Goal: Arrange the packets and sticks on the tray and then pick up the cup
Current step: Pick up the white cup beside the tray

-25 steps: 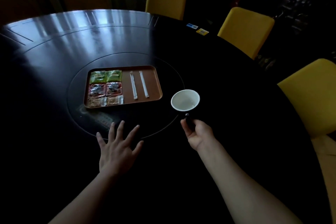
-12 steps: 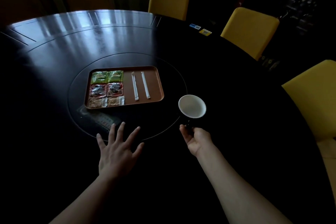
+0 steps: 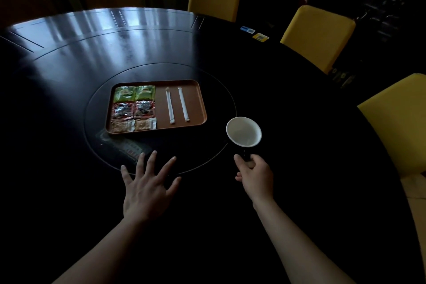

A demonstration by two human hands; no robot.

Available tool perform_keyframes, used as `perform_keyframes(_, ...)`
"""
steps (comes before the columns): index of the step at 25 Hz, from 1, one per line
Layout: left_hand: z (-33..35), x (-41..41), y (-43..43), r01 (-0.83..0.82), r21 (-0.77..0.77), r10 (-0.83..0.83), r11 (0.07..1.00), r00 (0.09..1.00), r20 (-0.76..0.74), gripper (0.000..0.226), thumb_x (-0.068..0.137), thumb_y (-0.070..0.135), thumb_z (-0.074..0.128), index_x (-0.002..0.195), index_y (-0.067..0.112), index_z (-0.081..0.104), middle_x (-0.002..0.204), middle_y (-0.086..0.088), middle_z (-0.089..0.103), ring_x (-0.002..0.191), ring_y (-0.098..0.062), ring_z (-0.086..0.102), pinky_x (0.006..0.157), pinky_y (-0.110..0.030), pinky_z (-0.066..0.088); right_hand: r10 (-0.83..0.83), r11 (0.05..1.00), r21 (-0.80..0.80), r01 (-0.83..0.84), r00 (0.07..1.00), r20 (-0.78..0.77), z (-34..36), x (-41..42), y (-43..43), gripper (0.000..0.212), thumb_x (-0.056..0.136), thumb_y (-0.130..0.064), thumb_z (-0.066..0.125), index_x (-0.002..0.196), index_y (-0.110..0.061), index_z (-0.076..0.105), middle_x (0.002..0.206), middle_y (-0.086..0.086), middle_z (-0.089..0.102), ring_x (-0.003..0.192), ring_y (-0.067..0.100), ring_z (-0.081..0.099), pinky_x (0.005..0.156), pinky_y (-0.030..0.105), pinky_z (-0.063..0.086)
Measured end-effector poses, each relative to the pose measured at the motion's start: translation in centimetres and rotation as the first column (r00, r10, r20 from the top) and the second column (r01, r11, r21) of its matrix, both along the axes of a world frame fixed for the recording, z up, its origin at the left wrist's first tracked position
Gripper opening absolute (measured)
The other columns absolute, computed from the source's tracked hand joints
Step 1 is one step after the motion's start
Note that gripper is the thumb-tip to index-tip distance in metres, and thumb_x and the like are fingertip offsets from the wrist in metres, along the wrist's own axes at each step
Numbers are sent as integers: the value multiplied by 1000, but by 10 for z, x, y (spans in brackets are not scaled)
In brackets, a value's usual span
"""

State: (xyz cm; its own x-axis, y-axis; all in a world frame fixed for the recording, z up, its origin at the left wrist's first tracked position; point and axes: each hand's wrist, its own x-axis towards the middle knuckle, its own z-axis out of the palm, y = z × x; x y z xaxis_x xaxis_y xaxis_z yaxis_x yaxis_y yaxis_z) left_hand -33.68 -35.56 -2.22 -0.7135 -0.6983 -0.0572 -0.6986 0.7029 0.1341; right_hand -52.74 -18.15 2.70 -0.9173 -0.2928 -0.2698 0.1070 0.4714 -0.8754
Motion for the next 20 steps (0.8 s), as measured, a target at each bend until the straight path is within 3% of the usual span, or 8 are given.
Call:
perform_keyframes(2, 1, 0, 0, 0, 2, 0, 1000, 1000, -3, 66, 86, 78, 16, 147, 56, 8, 165, -1, 9, 151, -28, -3, 114, -67, -2, 71, 994, 96, -60, 990, -121, 0, -8, -2, 37, 92, -34, 61, 115, -5, 59, 77, 2, 68, 59, 13, 68, 47, 13, 47)
perform_keyframes(5, 1, 0, 0, -3, 3, 3, 1000, 1000, -12, 66, 85, 78, 17, 147, 56, 9, 165, -1, 10, 151, -28, -3, 114, -67, -2, 79, 994, 94, -61, 975, -210, -2, -21, -8, 31, 95, -30, 56, 109, -3, 63, 76, 7, 68, 59, 12, 67, 45, 13, 48)
perform_keyframes(10, 1, -1, 0, 0, 8, 0, 1000, 1000, -14, 66, 86, 77, 17, 148, 57, 7, 166, -1, 8, 151, -28, -5, 114, -67, -5, 60, 998, 4, -61, 965, -254, 1, -46, -44, 33, 95, -24, 58, 120, -3, 61, 80, 12, 70, 62, 19, 70, 62, 31, 59)
perform_keyframes(13, -1, 0, 0, -1, 1, 1, 1000, 999, -32, 65, 86, 77, 18, 148, 56, 9, 166, -2, 10, 151, -29, -3, 113, -67, -4, 88, 996, -4, -93, 953, -289, -3, -60, -78, 29, 95, -25, 58, 114, -4, 65, 85, 16, 72, 62, 20, 70, 49, 13, 51)
perform_keyframes(15, -1, 0, 0, -3, -9, 3, 1000, 999, -40, 66, 86, 77, 17, 148, 56, 9, 165, -2, 11, 151, -29, -3, 114, -67, -4, 81, 996, -17, -90, 953, -291, -8, -70, -95, 27, 94, -25, 58, 107, -3, 67, 84, 16, 72, 61, 20, 70, 43, 7, 44)
perform_keyframes(20, -3, 0, 0, -2, -28, 1, 1000, 998, -66, 65, 87, 76, 21, 148, 56, 15, 164, -2, 17, 152, -29, 2, 114, -68, -2, 6, 998, -56, -19, 972, -236, -19, -88, -123, 27, 95, -28, 57, 99, -2, 66, 76, 15, 70, 60, 22, 70, 48, 21, 50)
